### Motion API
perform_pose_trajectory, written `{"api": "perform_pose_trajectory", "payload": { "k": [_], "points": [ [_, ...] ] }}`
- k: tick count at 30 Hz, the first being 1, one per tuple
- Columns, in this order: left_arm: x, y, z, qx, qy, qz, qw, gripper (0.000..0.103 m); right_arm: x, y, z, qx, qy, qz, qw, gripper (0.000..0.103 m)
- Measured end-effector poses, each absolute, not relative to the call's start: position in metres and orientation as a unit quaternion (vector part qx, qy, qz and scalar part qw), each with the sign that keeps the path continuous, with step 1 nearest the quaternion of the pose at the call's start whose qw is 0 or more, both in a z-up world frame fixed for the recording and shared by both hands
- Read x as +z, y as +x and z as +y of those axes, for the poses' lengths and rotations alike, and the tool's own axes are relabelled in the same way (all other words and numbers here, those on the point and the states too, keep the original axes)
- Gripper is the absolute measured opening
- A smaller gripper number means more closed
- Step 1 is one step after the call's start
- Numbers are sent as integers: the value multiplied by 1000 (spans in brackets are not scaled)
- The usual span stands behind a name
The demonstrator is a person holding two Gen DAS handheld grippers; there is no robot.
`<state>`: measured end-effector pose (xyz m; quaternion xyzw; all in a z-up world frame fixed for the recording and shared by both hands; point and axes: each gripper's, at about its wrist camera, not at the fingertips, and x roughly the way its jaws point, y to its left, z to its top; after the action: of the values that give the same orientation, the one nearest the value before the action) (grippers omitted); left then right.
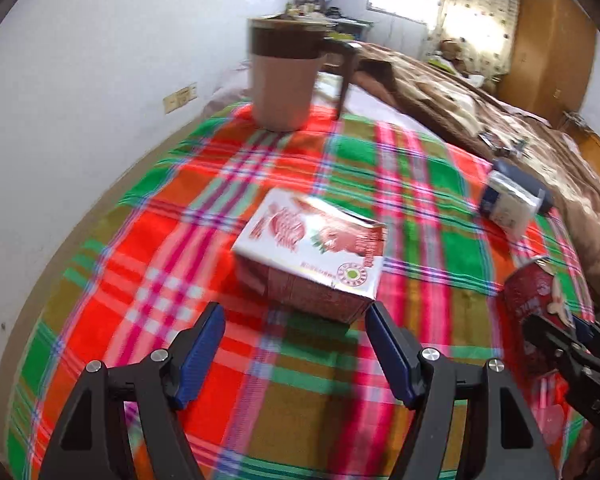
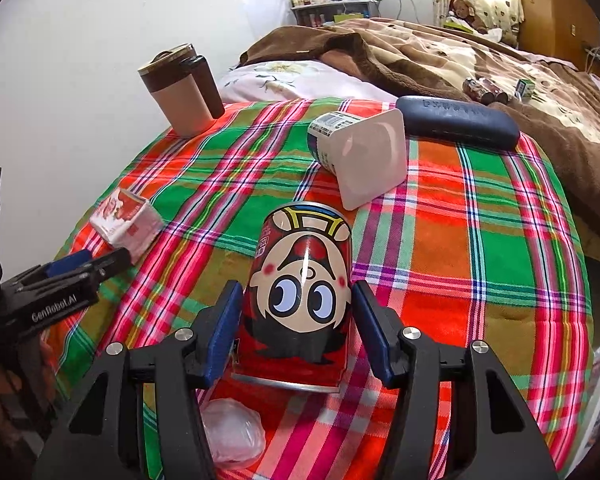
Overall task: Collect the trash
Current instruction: 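Grasp the upright red cartoon can with the right tool while the left tool grasps the strawberry milk carton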
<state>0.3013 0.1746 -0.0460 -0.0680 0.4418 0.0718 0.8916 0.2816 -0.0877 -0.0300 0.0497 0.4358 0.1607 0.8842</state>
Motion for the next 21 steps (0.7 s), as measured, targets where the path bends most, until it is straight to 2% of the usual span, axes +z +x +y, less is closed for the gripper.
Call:
{"api": "perform_pose_trajectory", "payload": {
  "k": [9,14,17,21],
  "points": [
    [-44,290,218,116,-104,429,890,72,-31,281,-88,168,51,429,886,57],
    [-31,291,210,85,-123,405,902,72,-31,281,-86,164,40,422,891,57],
    [-23,302,203,88,-120,395,907,82,-31,281,-87,166,41,421,891,57],
    [-24,320,199,99,-121,404,901,83,-31,281,-89,167,46,419,891,57]
  ]
}}
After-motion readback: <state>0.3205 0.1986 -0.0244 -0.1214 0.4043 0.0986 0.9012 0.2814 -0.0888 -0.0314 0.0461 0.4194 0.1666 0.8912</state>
